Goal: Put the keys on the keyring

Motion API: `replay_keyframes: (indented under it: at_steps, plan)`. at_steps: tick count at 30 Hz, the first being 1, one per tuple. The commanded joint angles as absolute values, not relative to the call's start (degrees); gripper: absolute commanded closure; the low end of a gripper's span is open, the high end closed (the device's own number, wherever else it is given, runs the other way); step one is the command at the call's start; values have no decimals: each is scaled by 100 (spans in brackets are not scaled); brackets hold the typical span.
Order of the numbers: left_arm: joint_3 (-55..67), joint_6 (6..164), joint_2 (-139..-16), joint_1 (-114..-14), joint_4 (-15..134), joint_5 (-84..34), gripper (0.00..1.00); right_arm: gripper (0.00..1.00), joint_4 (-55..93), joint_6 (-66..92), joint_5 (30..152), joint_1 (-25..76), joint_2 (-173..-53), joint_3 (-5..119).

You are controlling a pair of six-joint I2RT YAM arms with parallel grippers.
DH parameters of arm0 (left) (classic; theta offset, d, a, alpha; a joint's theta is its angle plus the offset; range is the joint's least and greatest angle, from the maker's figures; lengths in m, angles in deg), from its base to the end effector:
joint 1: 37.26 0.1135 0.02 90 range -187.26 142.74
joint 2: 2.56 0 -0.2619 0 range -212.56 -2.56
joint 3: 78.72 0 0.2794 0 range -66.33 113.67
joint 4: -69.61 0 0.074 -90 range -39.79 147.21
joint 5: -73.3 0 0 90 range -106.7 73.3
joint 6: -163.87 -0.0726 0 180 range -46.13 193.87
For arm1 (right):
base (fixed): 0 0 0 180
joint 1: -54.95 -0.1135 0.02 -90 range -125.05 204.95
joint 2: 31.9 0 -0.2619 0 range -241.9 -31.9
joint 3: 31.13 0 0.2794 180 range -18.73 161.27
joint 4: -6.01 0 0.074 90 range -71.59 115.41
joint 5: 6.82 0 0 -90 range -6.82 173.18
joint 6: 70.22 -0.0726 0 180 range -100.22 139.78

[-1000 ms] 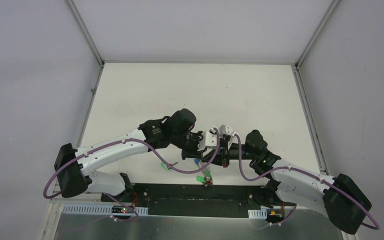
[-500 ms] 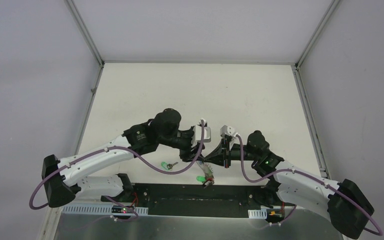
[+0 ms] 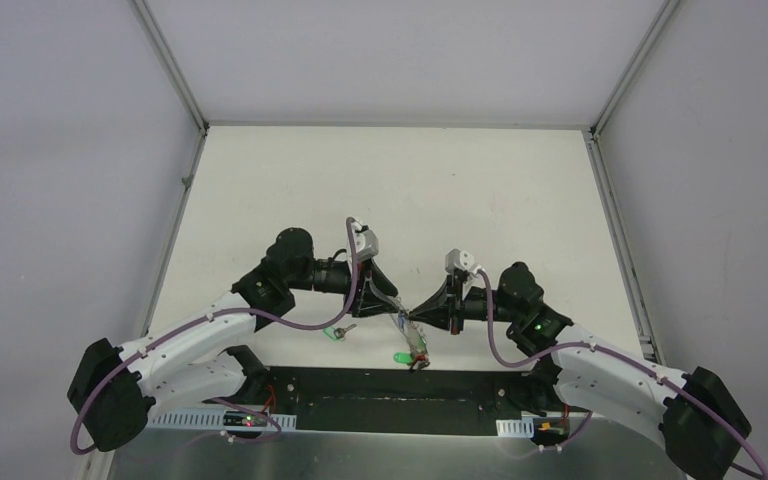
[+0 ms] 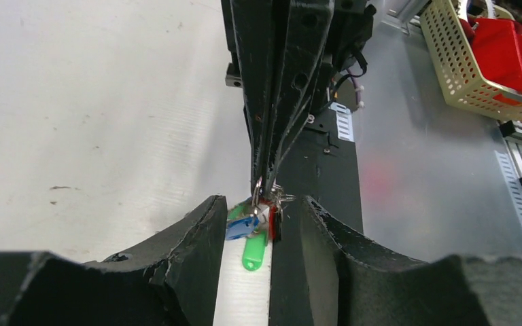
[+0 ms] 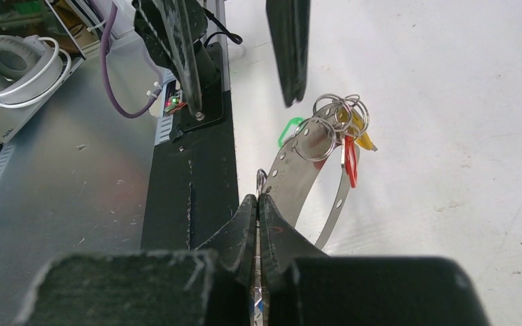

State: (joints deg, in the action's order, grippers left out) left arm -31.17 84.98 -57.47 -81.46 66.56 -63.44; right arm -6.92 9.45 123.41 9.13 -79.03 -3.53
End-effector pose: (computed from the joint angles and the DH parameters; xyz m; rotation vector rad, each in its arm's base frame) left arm 0.1555 -0.2249 0.2696 1.1349 1.5426 -1.3864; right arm 0.1293 0.2003 0.1972 -1.0766 1.4919 1.2986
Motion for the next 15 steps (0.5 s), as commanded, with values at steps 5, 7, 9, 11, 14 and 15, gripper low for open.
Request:
replay_keyframes:
  at_steps: [5, 7, 9, 11, 14, 15]
  plan:
    - [-3683, 8893, -5636, -8118, 7966, -6577, 58, 100, -928, 685, 12174, 973, -8020, 68]
    - [-3751, 8839, -5647, -8117, 8005, -6475, 58, 100, -928, 642, 12142, 986, -8053, 78]
    - [-3775, 8776, -5679, -8119, 7929, -6399, 60, 100, -928, 580, 12120, 1016, -8099, 99]
    - [-3811, 8735, -5733, -8116, 7919, -6363, 61, 100, -928, 528, 12107, 1042, -8147, 119]
    - [-3885, 8732, -5855, -8112, 8054, -6316, 63, 100, -936, 453, 12107, 1073, -8206, 155]
    - [-3904, 8741, -5914, -8113, 8123, -6312, 64, 100, -937, 442, 12106, 1076, -8222, 164]
